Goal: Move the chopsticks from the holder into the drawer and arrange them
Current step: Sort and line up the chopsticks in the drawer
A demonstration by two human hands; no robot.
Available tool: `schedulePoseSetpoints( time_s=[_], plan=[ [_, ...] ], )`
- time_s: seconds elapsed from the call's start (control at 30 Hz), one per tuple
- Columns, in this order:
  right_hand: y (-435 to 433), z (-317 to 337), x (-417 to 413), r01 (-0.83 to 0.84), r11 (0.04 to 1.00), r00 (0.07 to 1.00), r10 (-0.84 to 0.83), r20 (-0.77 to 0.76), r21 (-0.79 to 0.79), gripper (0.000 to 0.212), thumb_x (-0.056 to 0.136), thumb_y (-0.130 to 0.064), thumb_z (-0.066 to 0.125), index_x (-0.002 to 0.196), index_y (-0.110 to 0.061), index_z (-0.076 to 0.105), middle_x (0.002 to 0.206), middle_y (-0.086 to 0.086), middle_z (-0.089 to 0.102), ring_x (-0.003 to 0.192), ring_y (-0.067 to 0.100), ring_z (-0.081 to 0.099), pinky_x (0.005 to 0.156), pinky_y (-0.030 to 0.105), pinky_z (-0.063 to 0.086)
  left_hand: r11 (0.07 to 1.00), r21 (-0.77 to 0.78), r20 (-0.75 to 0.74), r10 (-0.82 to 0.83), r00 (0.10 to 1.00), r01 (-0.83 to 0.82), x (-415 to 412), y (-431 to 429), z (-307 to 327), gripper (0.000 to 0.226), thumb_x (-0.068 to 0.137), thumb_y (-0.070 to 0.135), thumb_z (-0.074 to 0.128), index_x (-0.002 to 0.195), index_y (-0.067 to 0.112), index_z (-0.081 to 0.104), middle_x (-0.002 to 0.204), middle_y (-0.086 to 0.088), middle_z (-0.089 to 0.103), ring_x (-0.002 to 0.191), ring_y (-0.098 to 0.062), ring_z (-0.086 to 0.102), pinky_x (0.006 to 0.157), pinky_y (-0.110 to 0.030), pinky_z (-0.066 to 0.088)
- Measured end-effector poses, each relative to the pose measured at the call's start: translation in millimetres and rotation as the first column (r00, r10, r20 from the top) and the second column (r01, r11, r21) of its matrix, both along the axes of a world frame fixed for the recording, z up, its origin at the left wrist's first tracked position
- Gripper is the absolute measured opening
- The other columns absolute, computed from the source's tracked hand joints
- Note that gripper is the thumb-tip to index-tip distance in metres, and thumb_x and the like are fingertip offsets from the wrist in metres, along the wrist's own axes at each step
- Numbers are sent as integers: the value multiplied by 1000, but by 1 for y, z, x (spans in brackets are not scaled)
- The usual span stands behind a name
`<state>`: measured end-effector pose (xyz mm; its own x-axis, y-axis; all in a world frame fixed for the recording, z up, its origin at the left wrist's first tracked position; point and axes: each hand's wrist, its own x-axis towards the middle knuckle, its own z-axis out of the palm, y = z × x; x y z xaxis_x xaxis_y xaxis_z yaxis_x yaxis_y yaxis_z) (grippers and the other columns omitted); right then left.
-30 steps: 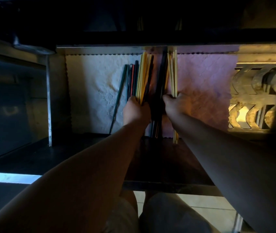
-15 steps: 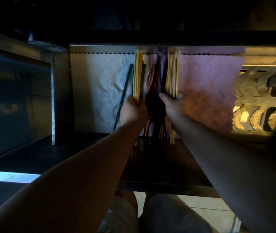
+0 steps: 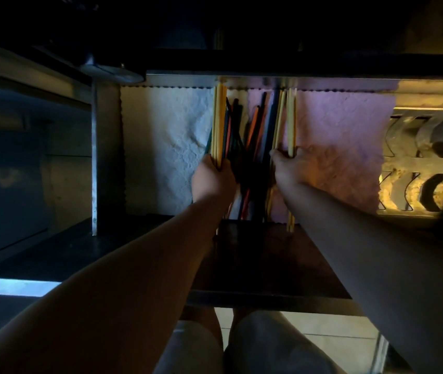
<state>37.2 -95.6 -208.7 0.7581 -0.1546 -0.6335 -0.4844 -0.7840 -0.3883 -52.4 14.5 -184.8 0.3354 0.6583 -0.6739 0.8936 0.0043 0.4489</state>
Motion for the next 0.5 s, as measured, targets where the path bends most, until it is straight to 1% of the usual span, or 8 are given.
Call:
schedulePoseSetpoints(
  time_s=[0.1,0.17,0.2,0.23,0.33,0.43,0.47,0.5],
  plan=[
    [6,-1,0,8,1000,1000,-8,-16,-5,30,82,-31,69,102,-8,68,92,11,65,90,27,63,68,22,35,1000,-8,1,-3,1000,3,-5,6,1,15,93,24,54,91,8,57,78,-5,58,82,-32,63,63,-31,43],
    [10,-3,0,59,998,998,-59,-19,23,14,78,-23,67,89,-16,63,78,5,58,77,23,59,66,24,37,1000,-17,7,-18,1000,18,-7,10,1,15,93,23,53,90,8,56,73,-4,55,79,-32,62,60,-30,41],
    [11,-5,0,83,996,996,-82,-23,30,12,76,-20,66,86,-17,61,74,3,56,75,22,57,66,25,38,999,-21,6,-30,1000,30,-8,12,0,16,93,23,52,89,8,56,72,-3,55,78,-32,62,59,-31,41],
    [11,-6,0,90,995,996,-89,-29,34,12,76,-20,66,87,-16,62,73,2,55,74,23,57,66,26,40,999,-28,3,-41,999,42,-9,15,0,16,93,24,52,89,9,56,72,-3,55,76,-31,62,60,-32,43],
    [10,-6,-2,129,988,989,-123,-81,80,22,78,-22,70,95,-9,66,81,6,60,80,28,64,67,29,46,996,-50,-3,-73,997,72,-11,21,2,16,94,25,52,90,10,56,71,-1,55,73,-29,60,60,-33,45],
    [14,0,-4,171,980,978,-156,-136,106,36,81,-20,67,112,-2,62,90,9,57,88,29,63,70,31,45,993,-44,-9,-112,994,111,-13,28,5,17,95,26,51,89,10,54,76,-4,56,79,-30,61,62,-32,43],
    [17,3,-4,169,980,978,-154,-141,102,33,82,-19,65,110,-2,61,89,9,55,84,27,60,69,28,42,992,-38,-12,-125,992,124,-15,30,6,16,95,26,51,89,11,53,79,-5,56,82,-30,61,63,-31,41],
    [16,4,-3,153,984,981,-141,-130,89,22,83,-18,63,100,-5,60,83,6,54,74,24,56,65,26,40,991,-33,-18,-133,991,132,-16,32,7,16,96,26,50,91,11,53,82,-6,57,84,-30,60,65,-31,40]
  ],
)
